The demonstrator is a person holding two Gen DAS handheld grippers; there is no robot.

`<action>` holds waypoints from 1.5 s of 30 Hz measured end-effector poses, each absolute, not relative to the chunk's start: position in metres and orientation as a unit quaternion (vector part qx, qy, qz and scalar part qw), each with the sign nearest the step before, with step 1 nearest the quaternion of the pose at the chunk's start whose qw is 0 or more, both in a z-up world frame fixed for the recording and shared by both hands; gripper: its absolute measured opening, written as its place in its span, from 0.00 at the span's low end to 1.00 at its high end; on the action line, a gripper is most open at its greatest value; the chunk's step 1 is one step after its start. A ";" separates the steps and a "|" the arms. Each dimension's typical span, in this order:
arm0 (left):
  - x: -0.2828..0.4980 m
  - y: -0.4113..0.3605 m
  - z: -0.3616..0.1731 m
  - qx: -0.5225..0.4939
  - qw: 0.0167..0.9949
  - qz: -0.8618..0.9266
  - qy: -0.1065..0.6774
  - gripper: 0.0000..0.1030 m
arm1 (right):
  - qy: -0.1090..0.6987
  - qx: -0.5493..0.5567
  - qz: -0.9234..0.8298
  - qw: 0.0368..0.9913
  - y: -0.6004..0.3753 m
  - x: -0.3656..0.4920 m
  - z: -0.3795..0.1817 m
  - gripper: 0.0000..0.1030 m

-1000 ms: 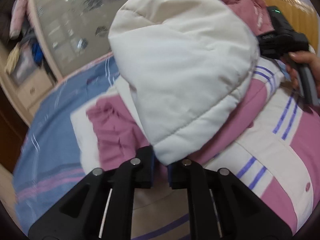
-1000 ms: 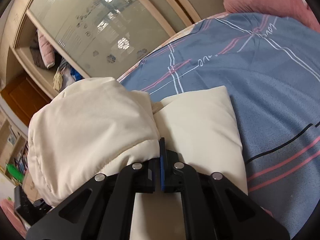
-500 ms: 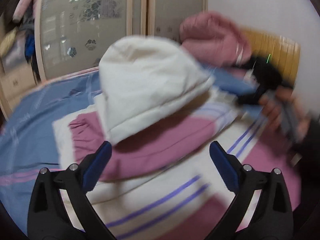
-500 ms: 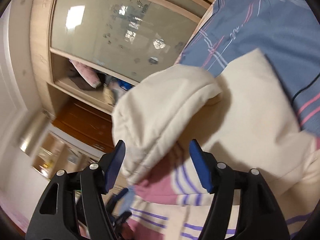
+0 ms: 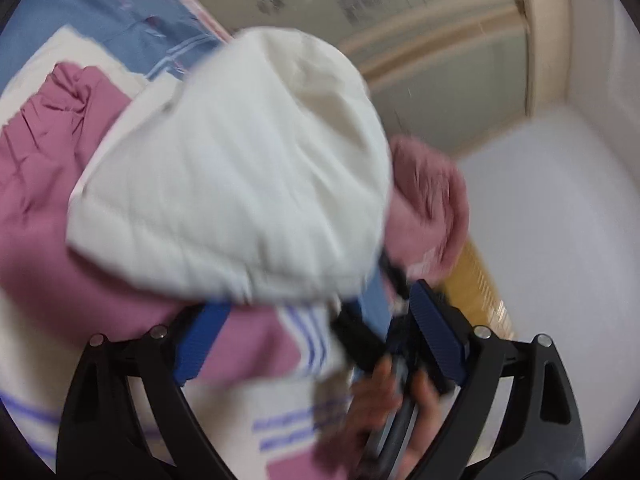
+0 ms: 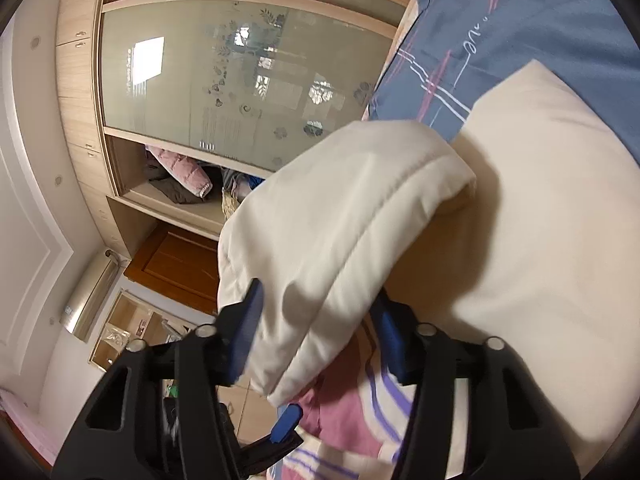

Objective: Fold large clothes
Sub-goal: 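Fold the hood down over the folded sleeves with both tools, release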

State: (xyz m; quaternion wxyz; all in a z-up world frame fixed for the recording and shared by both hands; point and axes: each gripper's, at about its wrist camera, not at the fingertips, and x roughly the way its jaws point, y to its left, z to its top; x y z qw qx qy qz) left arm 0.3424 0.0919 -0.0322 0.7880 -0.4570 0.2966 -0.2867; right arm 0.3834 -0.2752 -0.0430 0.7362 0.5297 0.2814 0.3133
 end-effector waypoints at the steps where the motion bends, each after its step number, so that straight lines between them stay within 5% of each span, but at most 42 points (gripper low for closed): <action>1: 0.346 0.094 -0.037 -0.479 0.780 -0.280 0.290 0.88 | 0.279 0.533 0.315 0.734 -0.274 0.383 -0.043 0.34; 4: 0.363 0.096 -0.049 -0.504 0.771 -0.267 0.283 0.63 | 0.268 0.527 0.307 0.746 -0.271 0.379 -0.039 0.13; 6: 0.366 0.093 -0.051 -0.495 0.780 -0.252 0.288 0.28 | 0.266 0.512 0.299 0.760 -0.268 0.376 -0.034 0.08; 7: 0.364 0.095 -0.049 -0.485 0.787 -0.239 0.296 0.22 | 0.265 0.504 0.297 0.767 -0.267 0.374 -0.030 0.07; 17: 0.304 0.110 -0.001 -0.324 0.870 -0.203 0.311 0.17 | 0.275 0.345 0.300 0.845 -0.222 0.305 0.023 0.06; 25: 0.273 0.096 -0.041 -0.216 0.872 -0.165 0.408 0.17 | 0.378 0.332 0.240 0.831 -0.205 0.276 -0.031 0.06; 32: 0.287 0.080 -0.067 -0.144 0.872 -0.151 0.442 0.22 | 0.440 0.342 0.203 0.805 -0.208 0.288 -0.077 0.06; 35: 0.282 0.075 -0.066 -0.118 0.884 -0.154 0.426 0.28 | 0.436 0.344 0.200 0.807 -0.207 0.287 -0.077 0.14; 37: 0.276 0.071 -0.060 -0.116 0.890 -0.165 0.409 0.48 | 0.432 0.339 0.222 0.806 -0.204 0.285 -0.073 0.36; 39: 0.270 0.069 -0.055 -0.111 0.895 -0.165 0.400 0.94 | 0.423 0.326 0.234 0.812 -0.202 0.277 -0.066 0.55; 42: 0.252 0.074 -0.042 -0.091 0.901 -0.148 0.398 0.98 | 0.416 0.298 0.237 0.826 -0.206 0.266 -0.048 0.82; 45: 0.228 0.084 -0.028 -0.080 0.895 -0.139 0.416 0.98 | 0.406 0.270 0.243 0.839 -0.219 0.242 -0.024 0.87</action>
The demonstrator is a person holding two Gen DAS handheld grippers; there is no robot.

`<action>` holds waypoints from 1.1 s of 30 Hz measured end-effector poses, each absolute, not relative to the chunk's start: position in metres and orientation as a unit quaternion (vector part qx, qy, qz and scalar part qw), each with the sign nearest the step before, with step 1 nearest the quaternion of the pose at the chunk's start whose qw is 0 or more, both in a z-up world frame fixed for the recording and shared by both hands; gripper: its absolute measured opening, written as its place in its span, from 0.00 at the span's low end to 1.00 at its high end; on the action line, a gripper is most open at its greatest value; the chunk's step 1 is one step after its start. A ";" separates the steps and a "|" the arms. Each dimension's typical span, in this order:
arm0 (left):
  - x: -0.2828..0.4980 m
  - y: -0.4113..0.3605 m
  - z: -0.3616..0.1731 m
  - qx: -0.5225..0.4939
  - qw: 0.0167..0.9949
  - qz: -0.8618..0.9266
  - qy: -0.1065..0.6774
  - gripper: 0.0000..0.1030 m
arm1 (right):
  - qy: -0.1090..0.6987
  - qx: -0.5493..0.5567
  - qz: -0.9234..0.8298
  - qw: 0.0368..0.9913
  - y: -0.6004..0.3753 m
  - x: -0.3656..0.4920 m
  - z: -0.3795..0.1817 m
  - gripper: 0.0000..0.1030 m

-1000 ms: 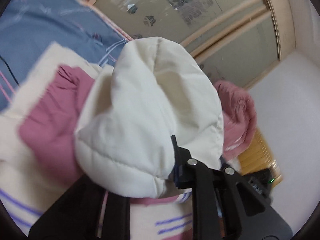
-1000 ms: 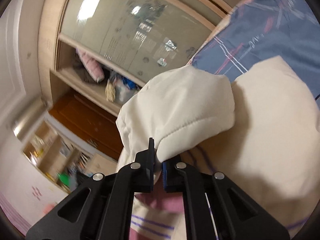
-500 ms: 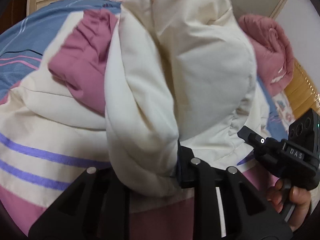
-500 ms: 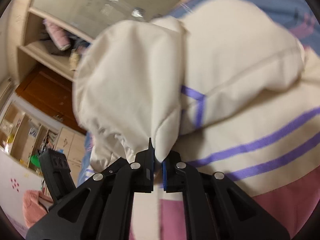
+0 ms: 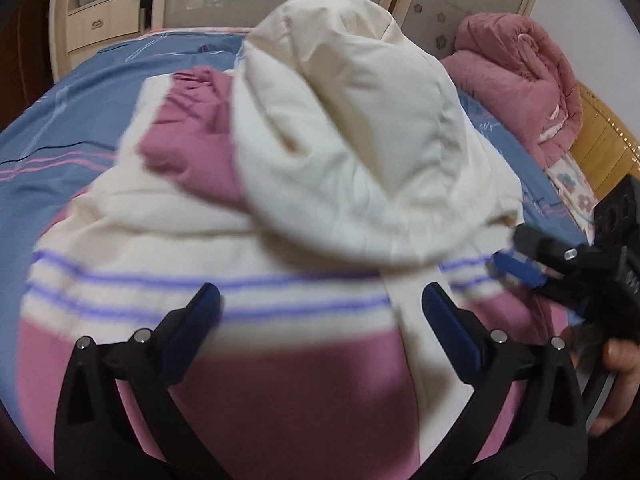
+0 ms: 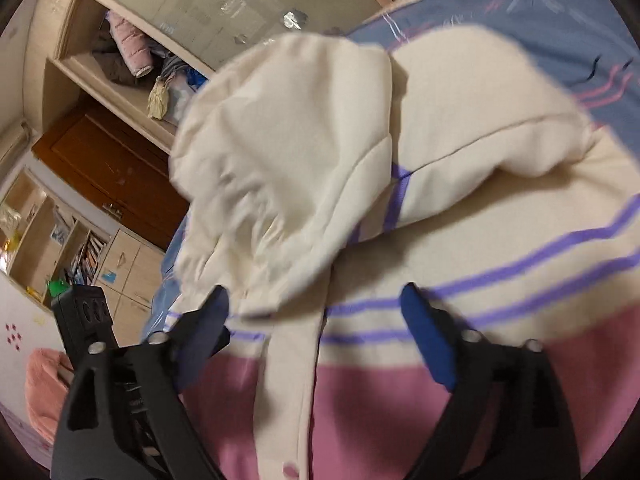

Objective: Fold large clothes

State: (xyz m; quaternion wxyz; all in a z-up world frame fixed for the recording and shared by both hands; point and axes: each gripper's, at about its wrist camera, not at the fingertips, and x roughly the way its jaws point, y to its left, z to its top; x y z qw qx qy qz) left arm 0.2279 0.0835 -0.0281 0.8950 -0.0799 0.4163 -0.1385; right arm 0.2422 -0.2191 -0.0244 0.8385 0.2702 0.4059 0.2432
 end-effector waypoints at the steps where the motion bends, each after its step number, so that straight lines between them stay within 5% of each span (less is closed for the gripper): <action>1: 0.215 0.088 -0.020 -0.069 0.898 -0.129 0.415 0.98 | 0.401 0.253 0.239 0.848 -0.223 0.231 -0.016 0.87; 6: 0.142 0.109 0.010 -0.046 0.931 -0.090 0.351 0.98 | 0.340 0.157 0.207 0.904 -0.249 0.164 0.016 0.98; 18: 0.025 0.112 -0.005 0.006 0.951 -0.036 0.308 0.98 | 0.274 0.092 0.129 0.949 -0.276 0.040 -0.004 0.99; 33: 0.001 0.111 -0.021 -0.004 0.951 -0.048 0.305 0.98 | 0.279 0.063 0.129 0.949 -0.262 0.030 -0.010 0.99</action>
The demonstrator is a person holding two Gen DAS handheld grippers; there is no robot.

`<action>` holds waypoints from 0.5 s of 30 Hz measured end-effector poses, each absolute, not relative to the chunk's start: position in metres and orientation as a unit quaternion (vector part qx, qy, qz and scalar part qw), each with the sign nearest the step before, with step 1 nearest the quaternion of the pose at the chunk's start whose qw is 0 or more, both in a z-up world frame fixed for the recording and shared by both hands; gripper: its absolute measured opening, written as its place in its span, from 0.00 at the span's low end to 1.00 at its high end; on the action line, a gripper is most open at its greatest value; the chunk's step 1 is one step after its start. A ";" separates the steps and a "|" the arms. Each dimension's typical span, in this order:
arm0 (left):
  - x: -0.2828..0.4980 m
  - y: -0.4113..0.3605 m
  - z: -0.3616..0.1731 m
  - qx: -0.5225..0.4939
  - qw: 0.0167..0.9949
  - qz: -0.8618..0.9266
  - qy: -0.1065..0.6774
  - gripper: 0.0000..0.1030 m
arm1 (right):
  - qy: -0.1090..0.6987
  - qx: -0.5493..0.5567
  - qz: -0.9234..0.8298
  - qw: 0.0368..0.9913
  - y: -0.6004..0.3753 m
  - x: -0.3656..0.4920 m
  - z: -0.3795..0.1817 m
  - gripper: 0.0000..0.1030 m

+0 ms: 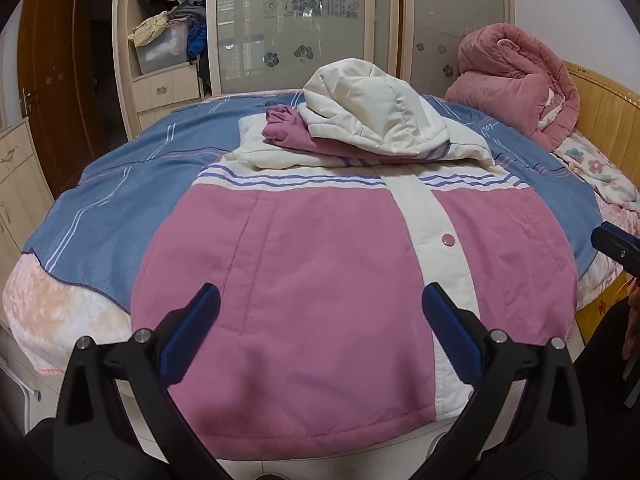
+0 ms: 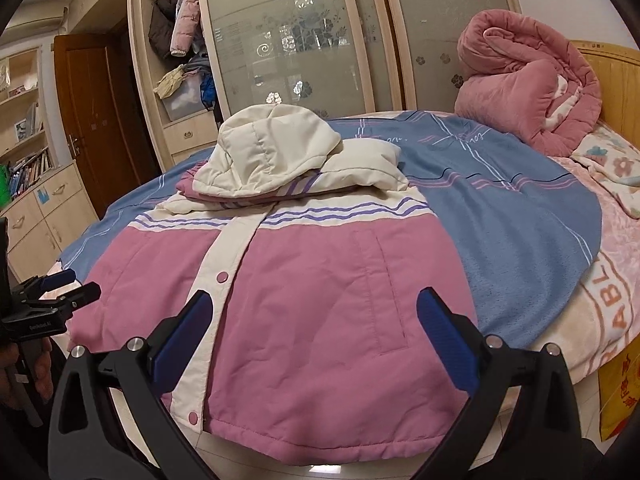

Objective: Fold large clothes

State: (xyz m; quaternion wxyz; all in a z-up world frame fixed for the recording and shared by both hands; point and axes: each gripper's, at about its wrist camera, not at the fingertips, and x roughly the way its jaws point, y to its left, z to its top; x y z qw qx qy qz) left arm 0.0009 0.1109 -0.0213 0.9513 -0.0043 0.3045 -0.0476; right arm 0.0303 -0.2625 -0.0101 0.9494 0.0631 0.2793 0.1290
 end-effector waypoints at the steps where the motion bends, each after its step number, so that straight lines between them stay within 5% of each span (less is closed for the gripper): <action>1: 0.002 0.112 -0.022 -0.006 0.951 -0.047 0.306 0.98 | 0.281 0.064 0.131 0.949 -0.262 0.030 -0.011 0.99; 15: 0.003 0.114 -0.020 -0.019 0.951 -0.058 0.302 0.98 | 0.282 0.062 0.137 0.948 -0.259 0.029 -0.011 0.99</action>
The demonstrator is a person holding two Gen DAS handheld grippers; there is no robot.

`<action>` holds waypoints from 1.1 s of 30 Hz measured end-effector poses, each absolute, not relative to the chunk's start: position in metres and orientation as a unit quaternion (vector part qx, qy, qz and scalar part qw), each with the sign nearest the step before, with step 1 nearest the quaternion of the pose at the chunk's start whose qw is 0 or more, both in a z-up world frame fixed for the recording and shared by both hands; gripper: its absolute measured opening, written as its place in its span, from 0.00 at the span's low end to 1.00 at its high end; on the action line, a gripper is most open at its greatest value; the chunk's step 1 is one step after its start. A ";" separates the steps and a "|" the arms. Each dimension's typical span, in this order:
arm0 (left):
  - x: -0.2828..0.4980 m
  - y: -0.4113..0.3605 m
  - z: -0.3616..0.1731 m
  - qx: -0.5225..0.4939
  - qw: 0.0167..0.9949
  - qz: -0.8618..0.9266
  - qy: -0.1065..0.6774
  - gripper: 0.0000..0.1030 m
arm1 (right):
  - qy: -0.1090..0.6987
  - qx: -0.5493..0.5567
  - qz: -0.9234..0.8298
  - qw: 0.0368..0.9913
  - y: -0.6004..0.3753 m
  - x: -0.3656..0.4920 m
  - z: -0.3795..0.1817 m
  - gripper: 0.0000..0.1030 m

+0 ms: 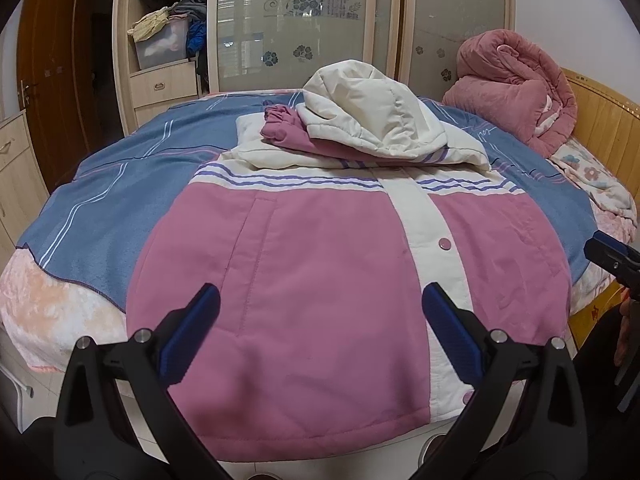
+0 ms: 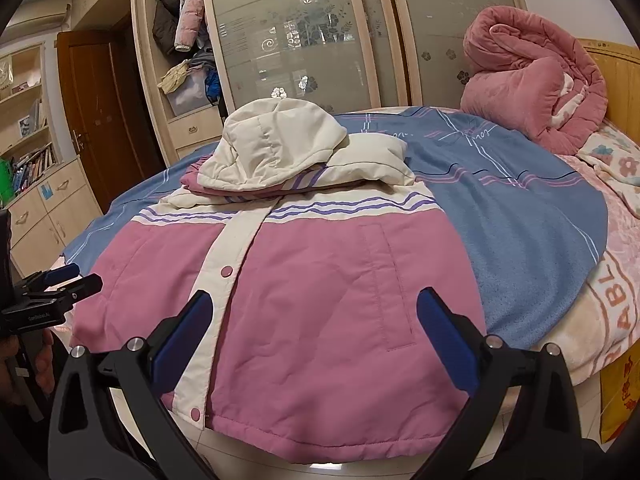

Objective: Fold large clothes

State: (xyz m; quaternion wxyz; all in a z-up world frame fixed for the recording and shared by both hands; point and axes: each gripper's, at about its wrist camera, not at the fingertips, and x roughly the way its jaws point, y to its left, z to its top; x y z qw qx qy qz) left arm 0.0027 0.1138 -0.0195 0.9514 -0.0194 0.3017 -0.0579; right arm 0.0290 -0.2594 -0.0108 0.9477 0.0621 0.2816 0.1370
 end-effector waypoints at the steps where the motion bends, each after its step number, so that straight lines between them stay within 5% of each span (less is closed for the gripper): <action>1: 0.003 0.114 -0.020 -0.020 0.952 -0.058 0.301 0.98 | 0.281 0.062 0.136 0.948 -0.259 0.029 -0.011 0.99; 8: 0.002 0.118 -0.018 -0.032 0.953 -0.062 0.296 0.98 | 0.271 0.054 0.150 0.949 -0.280 0.038 0.007 0.99; 15: 0.003 0.124 -0.016 -0.049 0.951 -0.080 0.296 0.98 | 0.372 0.098 0.220 0.896 -0.343 0.115 0.001 0.99; 17: 0.003 0.125 -0.016 -0.054 0.950 -0.087 0.294 0.98 | 0.403 0.117 0.238 0.876 -0.359 0.139 -0.008 0.91; 21: 0.005 0.124 -0.019 -0.046 0.949 -0.087 0.300 0.98 | 0.470 0.106 0.266 0.835 -0.371 0.172 -0.036 0.59; 33: 0.011 0.129 -0.024 -0.056 0.945 -0.090 0.311 0.98 | 0.496 0.185 0.309 0.790 -0.424 0.184 -0.079 0.51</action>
